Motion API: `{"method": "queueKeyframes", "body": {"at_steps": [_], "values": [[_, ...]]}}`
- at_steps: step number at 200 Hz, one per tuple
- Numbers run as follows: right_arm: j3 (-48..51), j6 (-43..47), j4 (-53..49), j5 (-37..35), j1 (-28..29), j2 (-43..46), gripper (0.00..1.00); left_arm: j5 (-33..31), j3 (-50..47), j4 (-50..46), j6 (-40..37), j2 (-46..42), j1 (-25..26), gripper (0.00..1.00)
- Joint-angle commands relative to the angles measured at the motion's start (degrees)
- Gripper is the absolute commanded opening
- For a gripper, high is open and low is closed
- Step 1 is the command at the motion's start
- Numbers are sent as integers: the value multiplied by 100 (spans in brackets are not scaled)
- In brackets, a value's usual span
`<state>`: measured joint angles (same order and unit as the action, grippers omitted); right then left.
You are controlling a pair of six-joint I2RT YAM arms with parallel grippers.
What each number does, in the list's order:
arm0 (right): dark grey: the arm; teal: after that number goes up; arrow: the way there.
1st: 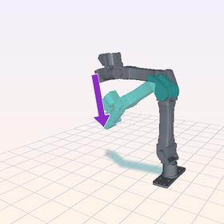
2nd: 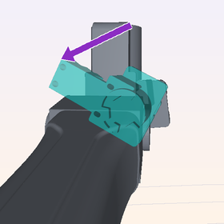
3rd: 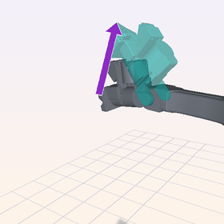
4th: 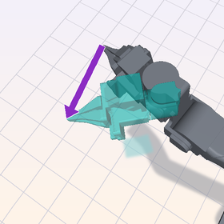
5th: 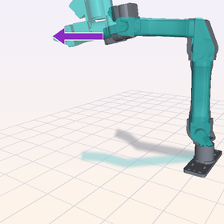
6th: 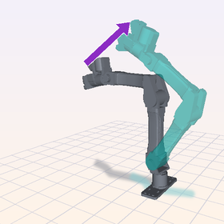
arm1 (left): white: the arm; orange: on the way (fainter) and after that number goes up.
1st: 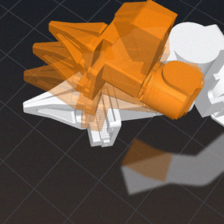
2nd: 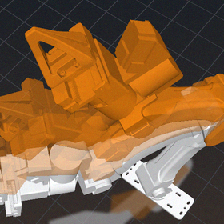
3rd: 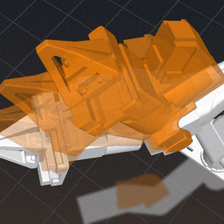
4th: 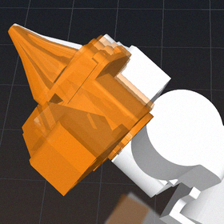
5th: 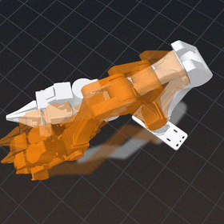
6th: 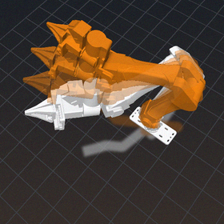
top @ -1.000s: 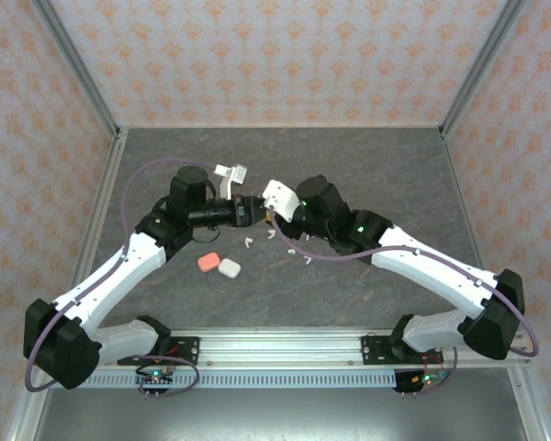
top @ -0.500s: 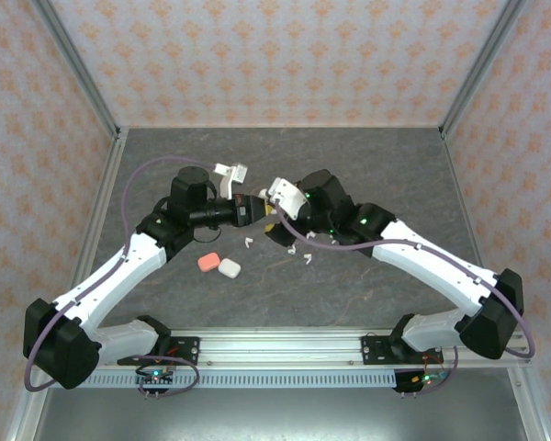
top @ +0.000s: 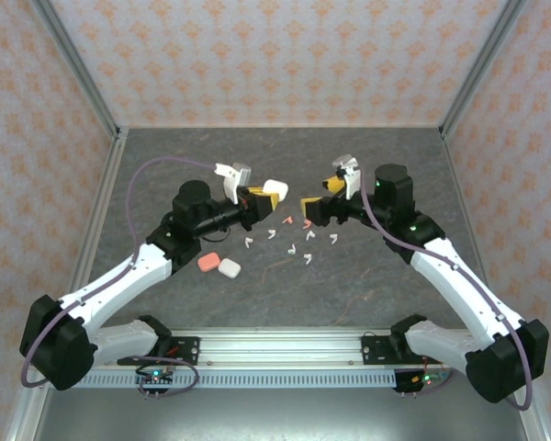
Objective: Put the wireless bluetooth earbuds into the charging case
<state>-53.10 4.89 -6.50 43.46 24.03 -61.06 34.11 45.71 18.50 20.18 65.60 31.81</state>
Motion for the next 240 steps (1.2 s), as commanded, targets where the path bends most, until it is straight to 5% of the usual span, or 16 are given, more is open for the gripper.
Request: {"method": "queueKeyframes", "body": {"at_steps": [1, 108, 240], "values": [[78, -827, 1394, 657, -26, 9, 92, -283, -150, 920, -769, -252, 229, 0], [17, -885, 1582, 892, 21, -292, 88, -402, -47, 633, -1052, -237, 484, 0], [-388, -677, 1315, 353, 97, -567, 88, -254, -7, 521, -1193, -225, 535, 0]]}}
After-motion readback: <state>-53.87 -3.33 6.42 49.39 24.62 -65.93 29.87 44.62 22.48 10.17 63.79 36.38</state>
